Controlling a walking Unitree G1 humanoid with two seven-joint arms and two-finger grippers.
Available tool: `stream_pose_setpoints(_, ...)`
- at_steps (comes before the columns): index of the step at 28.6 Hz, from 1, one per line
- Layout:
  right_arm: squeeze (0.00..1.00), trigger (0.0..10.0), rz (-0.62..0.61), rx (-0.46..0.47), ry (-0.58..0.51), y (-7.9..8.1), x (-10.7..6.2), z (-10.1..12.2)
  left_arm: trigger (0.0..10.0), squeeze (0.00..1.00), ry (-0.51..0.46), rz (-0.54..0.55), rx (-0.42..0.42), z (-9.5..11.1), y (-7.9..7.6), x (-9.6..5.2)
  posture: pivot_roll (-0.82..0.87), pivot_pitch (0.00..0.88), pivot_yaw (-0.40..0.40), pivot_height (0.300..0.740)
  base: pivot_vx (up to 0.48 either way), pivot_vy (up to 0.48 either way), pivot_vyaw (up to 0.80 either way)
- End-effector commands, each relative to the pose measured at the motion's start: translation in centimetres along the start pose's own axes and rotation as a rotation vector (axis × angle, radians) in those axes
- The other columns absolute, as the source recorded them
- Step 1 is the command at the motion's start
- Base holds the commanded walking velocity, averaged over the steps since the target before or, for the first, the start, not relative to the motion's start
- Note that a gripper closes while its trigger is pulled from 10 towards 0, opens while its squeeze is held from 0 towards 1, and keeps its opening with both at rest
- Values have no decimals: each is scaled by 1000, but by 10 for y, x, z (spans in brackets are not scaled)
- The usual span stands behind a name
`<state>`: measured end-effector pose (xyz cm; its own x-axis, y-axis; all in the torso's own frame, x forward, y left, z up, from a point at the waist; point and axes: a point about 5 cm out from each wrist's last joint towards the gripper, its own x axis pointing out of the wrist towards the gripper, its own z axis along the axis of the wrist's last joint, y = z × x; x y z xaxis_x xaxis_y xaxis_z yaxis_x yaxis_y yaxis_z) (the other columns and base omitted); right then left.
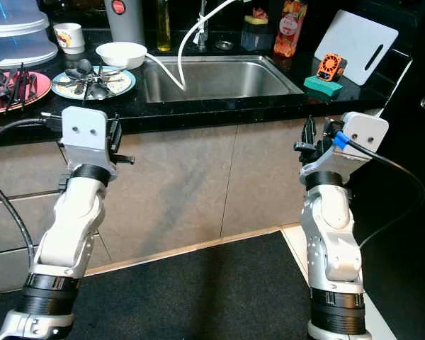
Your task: Kitchen organization
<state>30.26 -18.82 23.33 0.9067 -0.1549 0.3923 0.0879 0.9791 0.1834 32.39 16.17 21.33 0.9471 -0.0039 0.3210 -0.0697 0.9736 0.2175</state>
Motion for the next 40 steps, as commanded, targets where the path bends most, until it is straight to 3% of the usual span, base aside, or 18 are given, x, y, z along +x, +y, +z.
stream_pose_setpoints(1, 0, 10000, -3, 2, 26, -1, -2, -5, 10000, 0, 17, -13, 1, -4, -2, -1, 23, 0, -55, 740, 0, 0, 0)
stream_pose_setpoints(40, 0, 10000, -10, -2, 54, -2, -3, -11, 10000, 0, 32, -13, -13, -4, -4, -4, 35, 0, -51, 740, 0, 0, 0)
